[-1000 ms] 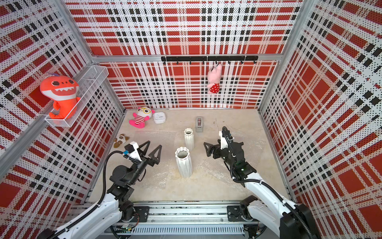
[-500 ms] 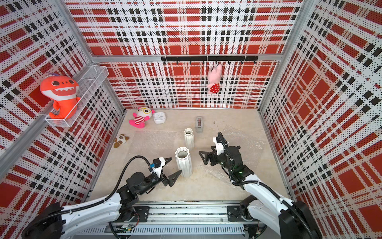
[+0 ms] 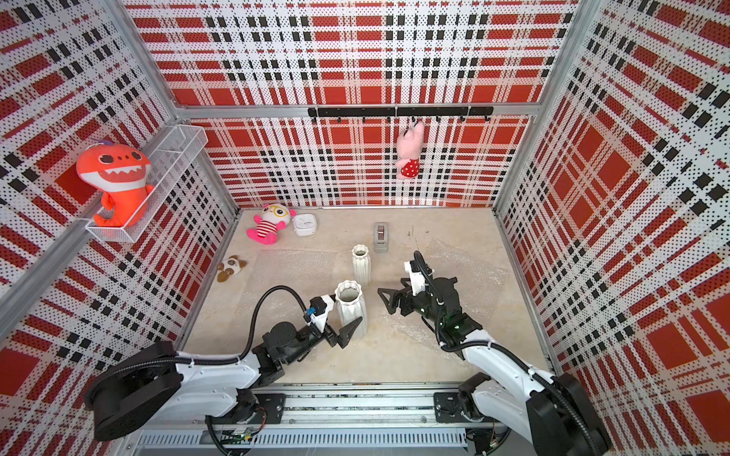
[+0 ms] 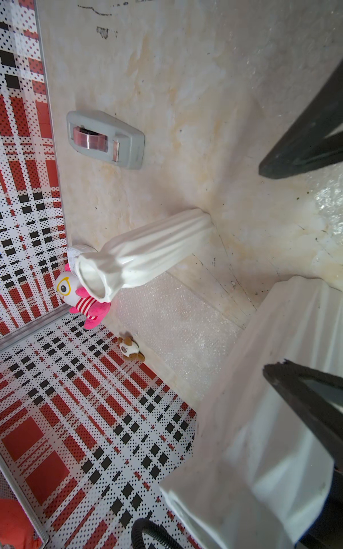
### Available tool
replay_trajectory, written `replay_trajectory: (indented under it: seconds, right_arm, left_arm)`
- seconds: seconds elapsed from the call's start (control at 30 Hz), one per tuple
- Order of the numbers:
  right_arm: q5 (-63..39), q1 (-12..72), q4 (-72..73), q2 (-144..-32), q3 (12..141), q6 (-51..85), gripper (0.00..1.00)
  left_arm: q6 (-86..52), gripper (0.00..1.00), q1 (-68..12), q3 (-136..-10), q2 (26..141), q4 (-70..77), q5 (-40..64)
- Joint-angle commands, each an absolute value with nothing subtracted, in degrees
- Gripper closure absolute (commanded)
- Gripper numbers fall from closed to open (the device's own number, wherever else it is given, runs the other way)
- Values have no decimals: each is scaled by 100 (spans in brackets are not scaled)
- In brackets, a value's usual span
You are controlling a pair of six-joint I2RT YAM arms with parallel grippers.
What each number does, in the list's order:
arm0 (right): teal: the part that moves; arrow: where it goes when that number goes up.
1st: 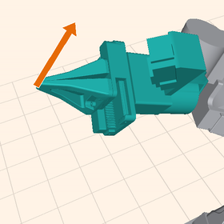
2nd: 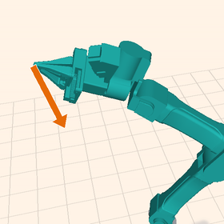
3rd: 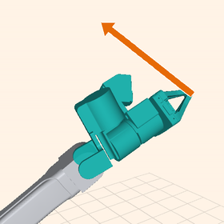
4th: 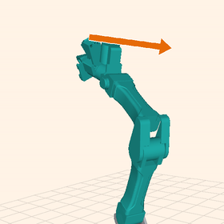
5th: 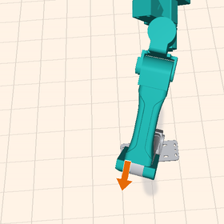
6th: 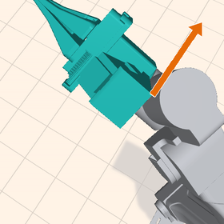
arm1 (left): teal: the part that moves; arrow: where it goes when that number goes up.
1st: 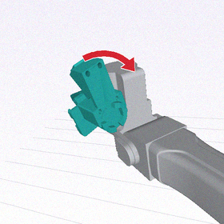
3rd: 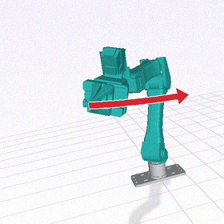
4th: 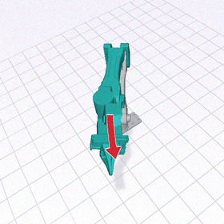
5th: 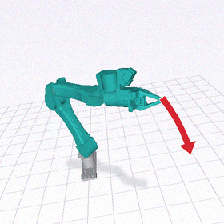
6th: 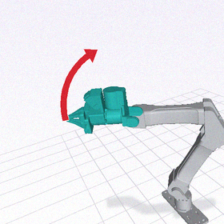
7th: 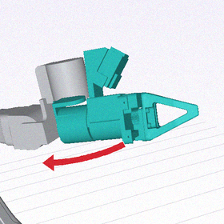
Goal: Wrap vases in bubble wrap
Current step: Pick up the vase from the center of the board.
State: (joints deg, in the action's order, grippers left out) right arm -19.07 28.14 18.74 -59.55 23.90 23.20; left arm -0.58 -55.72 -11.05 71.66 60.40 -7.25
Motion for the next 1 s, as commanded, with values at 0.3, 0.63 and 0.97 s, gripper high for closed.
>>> replay_trajectory:
  seconds: [0.3, 0.63, 0.97]
  right_arm:
    - [-1308, 2863, 1356, -5773, 2510, 2039, 0]
    - [-462, 2862, -285, -6006, 2988, 2021, 0]
    - [-132, 3020, -2188, -6336, 3427, 2562, 6]
  left_arm:
    - [5, 18, -5604, -1644, 7919, 6827, -694]
    - [-160, 40, -5520, -1529, 7669, 6760, -370]
    - [-380, 57, -5520, -1603, 7376, 6557, -387]
